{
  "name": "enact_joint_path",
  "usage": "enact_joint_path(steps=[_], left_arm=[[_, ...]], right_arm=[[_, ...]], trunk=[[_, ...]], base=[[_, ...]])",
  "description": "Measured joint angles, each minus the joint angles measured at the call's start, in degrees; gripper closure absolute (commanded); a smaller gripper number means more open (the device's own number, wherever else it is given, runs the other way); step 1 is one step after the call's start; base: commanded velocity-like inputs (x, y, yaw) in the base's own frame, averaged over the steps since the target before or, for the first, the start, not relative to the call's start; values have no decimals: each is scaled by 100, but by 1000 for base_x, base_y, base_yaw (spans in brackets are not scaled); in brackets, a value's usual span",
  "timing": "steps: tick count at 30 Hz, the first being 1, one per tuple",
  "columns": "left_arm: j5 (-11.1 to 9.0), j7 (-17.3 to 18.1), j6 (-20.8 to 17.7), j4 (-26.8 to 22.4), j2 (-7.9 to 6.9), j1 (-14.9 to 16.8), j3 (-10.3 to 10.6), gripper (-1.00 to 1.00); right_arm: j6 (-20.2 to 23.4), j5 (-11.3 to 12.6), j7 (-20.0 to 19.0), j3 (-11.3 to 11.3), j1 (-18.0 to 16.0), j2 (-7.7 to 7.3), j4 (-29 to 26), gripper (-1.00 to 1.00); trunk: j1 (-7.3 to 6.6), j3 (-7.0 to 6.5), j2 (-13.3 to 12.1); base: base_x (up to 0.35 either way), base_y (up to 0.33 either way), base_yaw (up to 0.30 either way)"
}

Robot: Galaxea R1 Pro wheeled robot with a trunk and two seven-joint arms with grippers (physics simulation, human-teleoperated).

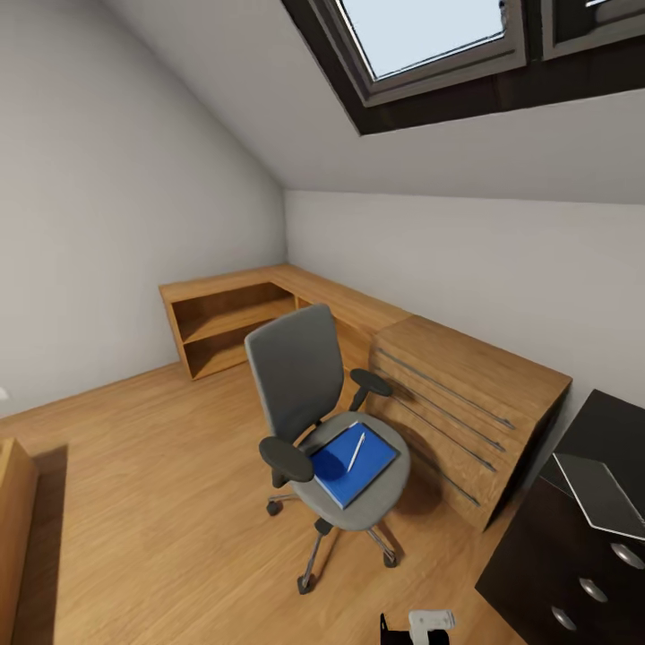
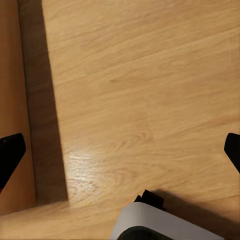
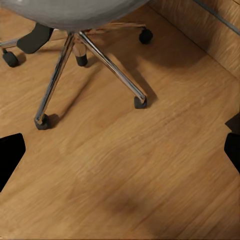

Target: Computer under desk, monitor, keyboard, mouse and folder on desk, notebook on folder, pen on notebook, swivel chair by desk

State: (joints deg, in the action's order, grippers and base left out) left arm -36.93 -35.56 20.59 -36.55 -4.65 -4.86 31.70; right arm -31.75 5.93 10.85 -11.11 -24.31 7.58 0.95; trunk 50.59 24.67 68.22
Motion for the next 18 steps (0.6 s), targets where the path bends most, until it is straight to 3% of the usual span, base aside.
enact_joint_path(steps=[5,9,10,11,12,13,14,17,18], left_arm=[[15,-9,-4,-135,-15,2,-3,-100],[21,-24,-65,-1050,-112,8,-181,-100],[31,-22,-956,-1905,-184,5,-863,-100],[61,-33,-1514,-2942,-186,18,-1096,-100],[31,-37,-2021,-3379,-185,19,-1279,-100],[-11,-57,-3311,-4261,-159,107,-1719,-100],[4,-55,-3605,-4900,-151,254,-1829,-100],[-16,-49,-3872,-5063,-142,524,-1986,-100],[-26,-48,-3933,-5129,-140,631,-2074,-100]], right_arm=[[-85,-19,-14,-5,-4,-30,-123,-100],[-101,45,19,43,-9,-246,-984,-100],[634,419,24,140,-133,-310,-1623,-100],[948,508,25,128,-389,-315,-1815,-100],[1243,579,25,134,-516,-317,-1873,-100],[2118,682,29,152,-875,-292,-1940,-100],[2445,686,28,148,-1481,-284,-1961,-100],[2976,810,7,160,-1706,-276,-1978,-100],[3139,950,-11,168,-1799,-271,-1980,-100]], trunk=[[1,0,0],[1,0,0],[2,0,0],[1,-2,0],[1,-1,0],[2,1,-1],[1,-2,0],[2,-1,0],[2,-2,-1]], base=[[3,5,1],[0,0,0],[0,0,0],[0,0,0],[0,0,0],[0,0,0],[0,0,0],[0,0,0],[0,0,0]])
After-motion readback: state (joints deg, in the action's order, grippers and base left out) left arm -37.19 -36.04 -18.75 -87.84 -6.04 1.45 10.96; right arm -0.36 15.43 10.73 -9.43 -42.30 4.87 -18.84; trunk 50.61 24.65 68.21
